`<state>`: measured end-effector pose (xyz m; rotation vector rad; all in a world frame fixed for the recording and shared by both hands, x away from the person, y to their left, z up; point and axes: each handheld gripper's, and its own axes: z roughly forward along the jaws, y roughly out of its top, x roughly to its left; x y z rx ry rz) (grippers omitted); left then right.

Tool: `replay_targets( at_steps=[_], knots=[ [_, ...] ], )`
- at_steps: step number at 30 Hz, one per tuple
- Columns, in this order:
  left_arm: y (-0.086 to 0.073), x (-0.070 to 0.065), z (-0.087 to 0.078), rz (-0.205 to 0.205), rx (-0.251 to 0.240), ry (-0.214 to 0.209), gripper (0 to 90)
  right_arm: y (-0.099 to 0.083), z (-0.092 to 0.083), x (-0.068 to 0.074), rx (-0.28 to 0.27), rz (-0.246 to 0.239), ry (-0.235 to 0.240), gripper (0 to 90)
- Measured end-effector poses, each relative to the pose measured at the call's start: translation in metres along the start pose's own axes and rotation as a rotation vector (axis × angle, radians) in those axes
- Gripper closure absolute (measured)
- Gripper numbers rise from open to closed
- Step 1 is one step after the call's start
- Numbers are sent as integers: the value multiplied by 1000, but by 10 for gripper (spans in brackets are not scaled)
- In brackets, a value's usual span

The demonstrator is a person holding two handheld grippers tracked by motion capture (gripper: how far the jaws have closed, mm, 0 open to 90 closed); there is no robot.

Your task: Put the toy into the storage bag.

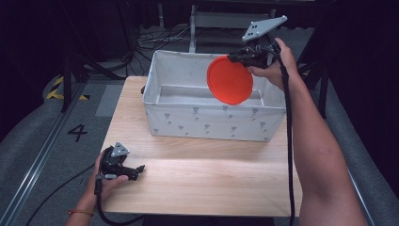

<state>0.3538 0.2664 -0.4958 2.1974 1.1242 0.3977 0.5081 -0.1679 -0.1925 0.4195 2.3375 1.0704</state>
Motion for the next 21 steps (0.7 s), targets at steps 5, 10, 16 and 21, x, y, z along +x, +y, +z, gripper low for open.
replay_targets(
  at_steps=[5, 10, 16, 21],
  knots=[
    [0, 0, 0, 0, 1, 0, 8, 3, 0, -5, 0, 2, -8, 833],
    [0, 0, 0, 0, 1, 0, 8, -1, 11, -6, 21, 6, -23, 832],
    [0, 0, 0, 0, 1, 0, 8, -9, 25, -4, 58, -10, -14, 832],
    [0, 0, 0, 0, 1, 0, 8, -24, 40, 2, 100, -21, 24, 833]
  ],
)
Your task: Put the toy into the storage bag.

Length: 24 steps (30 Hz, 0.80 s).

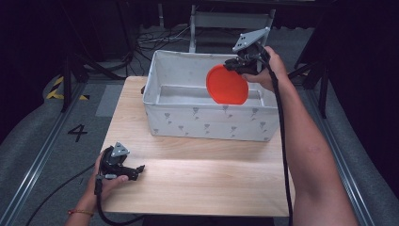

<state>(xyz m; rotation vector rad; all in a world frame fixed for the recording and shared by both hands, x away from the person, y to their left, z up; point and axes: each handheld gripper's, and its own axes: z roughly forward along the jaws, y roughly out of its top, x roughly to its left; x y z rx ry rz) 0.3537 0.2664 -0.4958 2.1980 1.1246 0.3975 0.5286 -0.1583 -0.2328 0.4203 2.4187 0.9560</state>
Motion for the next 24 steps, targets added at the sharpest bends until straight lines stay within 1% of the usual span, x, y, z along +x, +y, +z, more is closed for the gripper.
replay_targets(
  at_steps=[1, 3, 5, 9, 12, 13, 14, 19, 20, 21, 24],
  knots=[
    [0, 0, 0, 0, 0, 0, 8, 0, 0, 0, 0, 0, 0, 833],
    [0, 0, 0, 1, 2, 0, 8, -5, 4, 2, 8, -3, 17, 832],
    [0, 0, 0, 1, 2, 0, 8, -11, 9, 4, 28, -12, 41, 832],
    [0, 0, 0, 1, 1, 1, 8, -20, 14, 8, 72, -44, 74, 832],
    [0, 0, 0, 1, 0, 1, 8, -26, 15, 9, 85, -50, 94, 833],
    [0, 0, 0, 1, 0, 1, 8, -29, 15, 10, 103, -64, 110, 832],
    [0, 0, 0, 1, 0, 1, 8, -29, 15, 10, 103, -64, 110, 832],
    [0, 0, 0, 0, 0, 1, 8, -40, 16, 11, 164, -84, 148, 831],
    [0, 0, 0, 1, 1, 1, 8, -40, 16, 11, 164, -84, 148, 831],
    [0, 0, 0, 1, 1, 1, 8, -41, 16, 12, 171, -84, 159, 831],
    [0, 0, 0, 0, -1, 1, 8, -46, 19, 15, 209, -101, 181, 832]
  ],
)
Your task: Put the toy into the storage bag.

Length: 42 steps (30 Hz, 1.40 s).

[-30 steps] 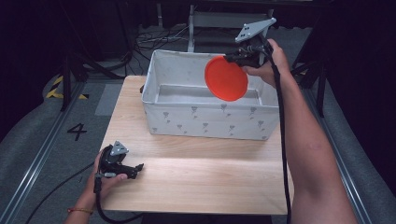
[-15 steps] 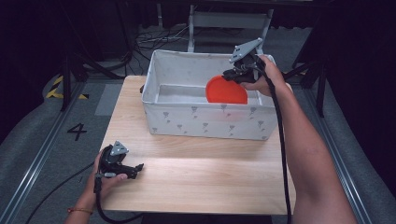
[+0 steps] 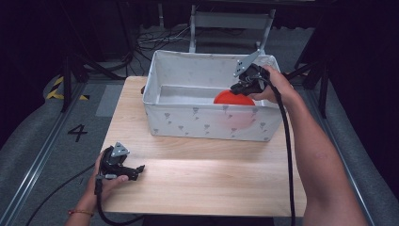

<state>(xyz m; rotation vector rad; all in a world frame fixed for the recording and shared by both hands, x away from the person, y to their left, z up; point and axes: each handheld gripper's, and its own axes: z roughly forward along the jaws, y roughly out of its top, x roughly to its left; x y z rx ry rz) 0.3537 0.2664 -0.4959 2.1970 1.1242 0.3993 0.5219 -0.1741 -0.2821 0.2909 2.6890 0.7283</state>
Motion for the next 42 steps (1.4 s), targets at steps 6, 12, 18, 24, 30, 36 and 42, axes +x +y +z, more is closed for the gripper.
replay_targets(
  at_steps=[6, 12, 18, 24, 30, 36, 42],
  knots=[
    [0, -1, 0, -6, -1, 4, 8, -9, 6, 2, 80, -21, 50, 832],
    [0, -1, 0, -6, -1, 4, 8, -23, 5, -4, 124, -18, 96, 833],
    [0, -1, 0, -5, 0, 4, 8, -29, 9, -7, 184, -15, 133, 832],
    [0, -1, 0, -5, 0, 4, 8, -39, 17, -7, 265, -3, 136, 832],
    [1, 0, 0, -4, 3, 1, 6, -41, 19, -8, 293, 9, 124, 831],
    [1, 0, 0, -4, 4, 0, 6, -44, 18, -10, 276, 36, 58, 779],
    [1, -1, 1, -5, 3, 0, 6, -47, 12, -9, 237, 69, 33, 723]
  ],
)
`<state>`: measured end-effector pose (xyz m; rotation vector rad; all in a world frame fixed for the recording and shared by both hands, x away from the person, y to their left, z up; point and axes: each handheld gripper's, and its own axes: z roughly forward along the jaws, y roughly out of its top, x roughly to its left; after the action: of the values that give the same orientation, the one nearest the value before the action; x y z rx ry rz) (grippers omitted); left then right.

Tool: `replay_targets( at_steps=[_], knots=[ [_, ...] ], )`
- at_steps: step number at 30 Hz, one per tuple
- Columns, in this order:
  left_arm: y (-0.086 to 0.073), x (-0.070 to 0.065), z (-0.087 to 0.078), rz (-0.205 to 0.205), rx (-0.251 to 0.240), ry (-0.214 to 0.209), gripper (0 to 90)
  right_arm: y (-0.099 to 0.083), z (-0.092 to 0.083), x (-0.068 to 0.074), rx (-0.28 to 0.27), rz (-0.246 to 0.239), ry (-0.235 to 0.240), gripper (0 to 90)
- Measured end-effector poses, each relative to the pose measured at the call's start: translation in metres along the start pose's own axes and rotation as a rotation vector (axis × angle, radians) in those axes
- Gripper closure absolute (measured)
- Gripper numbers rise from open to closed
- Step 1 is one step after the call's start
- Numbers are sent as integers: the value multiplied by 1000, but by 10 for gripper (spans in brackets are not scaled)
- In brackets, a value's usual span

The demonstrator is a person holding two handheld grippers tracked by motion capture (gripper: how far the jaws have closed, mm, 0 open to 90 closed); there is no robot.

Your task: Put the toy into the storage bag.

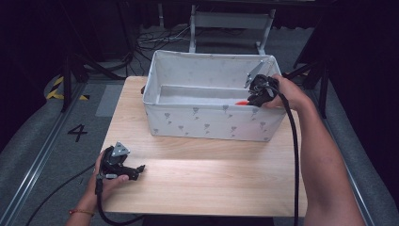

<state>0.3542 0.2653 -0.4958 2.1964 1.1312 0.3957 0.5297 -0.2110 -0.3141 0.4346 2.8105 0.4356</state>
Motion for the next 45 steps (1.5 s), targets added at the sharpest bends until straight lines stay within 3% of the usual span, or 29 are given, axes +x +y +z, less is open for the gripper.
replay_targets(
  at_steps=[5, 8, 13, 19, 20, 23, 27, 34, 45],
  knots=[
    [0, 0, 0, 2, 0, 1, 5, -4, -15, 2, -147, 59, -44, 638],
    [0, 0, 0, 1, 1, 2, 5, -5, -19, 3, -187, 78, -52, 602],
    [0, 0, 0, 2, 1, -1, 6, -9, -30, 6, -300, 161, -85, 494],
    [0, 0, 0, 1, 0, 0, 5, -19, -39, 18, -424, 248, -130, 408],
    [0, 0, 0, 0, 0, 1, 5, -23, -41, 22, -452, 273, -155, 395],
    [0, 0, 0, 1, 1, 0, 5, -26, -42, 24, -465, 296, -161, 379],
    [0, 0, 0, -1, 0, 2, 5, -34, -45, 34, -488, 342, -215, 320],
    [0, 0, 0, 0, 0, 0, 5, -46, -56, 48, -547, 360, -256, 302],
    [0, 0, 0, 0, 0, 1, 5, -74, -72, 76, -541, 360, -313, 291]
  ],
)
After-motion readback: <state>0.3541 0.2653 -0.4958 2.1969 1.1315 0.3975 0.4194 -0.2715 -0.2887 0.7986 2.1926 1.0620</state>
